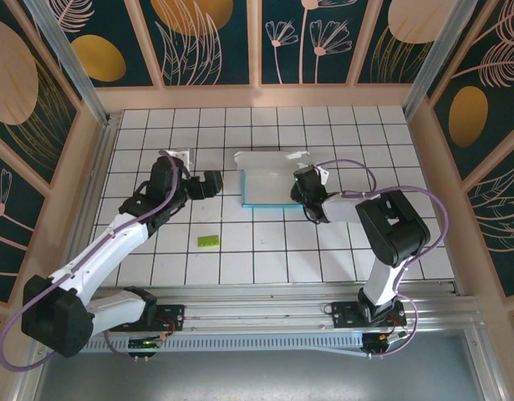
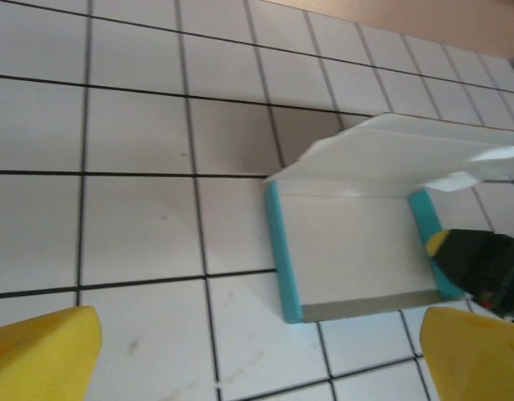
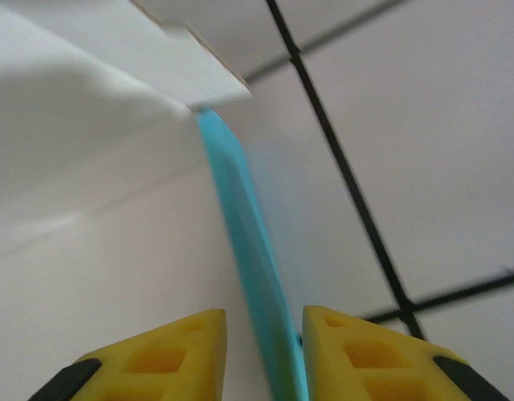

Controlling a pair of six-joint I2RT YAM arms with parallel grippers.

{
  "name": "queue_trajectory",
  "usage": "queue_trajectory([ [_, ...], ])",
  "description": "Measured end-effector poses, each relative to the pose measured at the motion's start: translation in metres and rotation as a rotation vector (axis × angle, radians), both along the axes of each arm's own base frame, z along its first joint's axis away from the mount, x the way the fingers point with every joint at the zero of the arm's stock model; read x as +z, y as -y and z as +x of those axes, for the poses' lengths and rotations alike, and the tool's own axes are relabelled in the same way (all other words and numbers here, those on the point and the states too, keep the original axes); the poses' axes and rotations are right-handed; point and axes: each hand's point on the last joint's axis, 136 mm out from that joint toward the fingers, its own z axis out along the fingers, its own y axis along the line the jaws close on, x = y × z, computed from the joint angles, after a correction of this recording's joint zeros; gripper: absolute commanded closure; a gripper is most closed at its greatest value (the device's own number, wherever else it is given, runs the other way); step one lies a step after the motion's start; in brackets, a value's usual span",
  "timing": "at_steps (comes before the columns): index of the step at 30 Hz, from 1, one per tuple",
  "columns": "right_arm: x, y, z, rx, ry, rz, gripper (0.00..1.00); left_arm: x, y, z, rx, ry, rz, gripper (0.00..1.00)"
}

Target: Fold the paper box

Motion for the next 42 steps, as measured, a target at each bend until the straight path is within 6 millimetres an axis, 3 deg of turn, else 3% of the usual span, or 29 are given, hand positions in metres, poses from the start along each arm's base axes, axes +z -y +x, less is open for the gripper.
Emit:
queue_trajectory([
  [4, 0.047, -0.008, 0.004, 0.062, 0.085, 0.025, 0.46, -0.007, 0.001, 0.011, -0.061, 0.001, 0.058, 0.05],
  [7, 0.105, -0.004, -0.001, 0.156, 0.193, 0.073, 0.25, 0.002, 0.013, 0.016, -0.167, 0.043, 0.106, 0.05],
  [9, 0.147, 0.016, -0.001, 0.214, 0.283, 0.094, 0.16, 0.013, 0.021, 0.02, -0.238, 0.086, 0.145, 0.05],
  [12, 0.177, 0.066, 0.007, 0.253, 0.352, 0.097, 0.11, 0.024, 0.027, 0.027, -0.314, 0.147, 0.202, 0.06],
  [15, 0.173, 0.11, 0.021, 0.285, 0.321, 0.143, 0.18, 0.02, 0.029, 0.035, -0.357, 0.146, 0.216, 0.08],
  [17, 0.16, 0.119, 0.029, 0.337, 0.282, 0.172, 0.19, 0.012, 0.027, 0.043, -0.371, 0.128, 0.212, 0.09],
  [23, 0.123, 0.095, 0.035, 0.543, 0.193, 0.235, 0.21, -0.021, 0.021, 0.058, -0.418, 0.068, 0.197, 0.1],
  [28, 0.104, 0.079, 0.032, 0.708, 0.212, 0.12, 0.21, -0.027, 0.026, 0.064, -0.501, 0.113, 0.205, 0.1],
  [33, 0.105, 0.055, 0.028, 0.853, 0.302, 0.013, 0.21, -0.035, 0.045, 0.068, -0.624, 0.191, 0.192, 0.09],
  [37, 0.114, 0.045, 0.028, 0.906, 0.367, 0.005, 0.2, -0.043, 0.053, 0.072, -0.669, 0.222, 0.17, 0.11],
  [42, 0.107, 0.037, 0.021, 0.969, 0.402, -0.047, 0.21, -0.061, 0.056, 0.078, -0.708, 0.237, 0.202, 0.08],
])
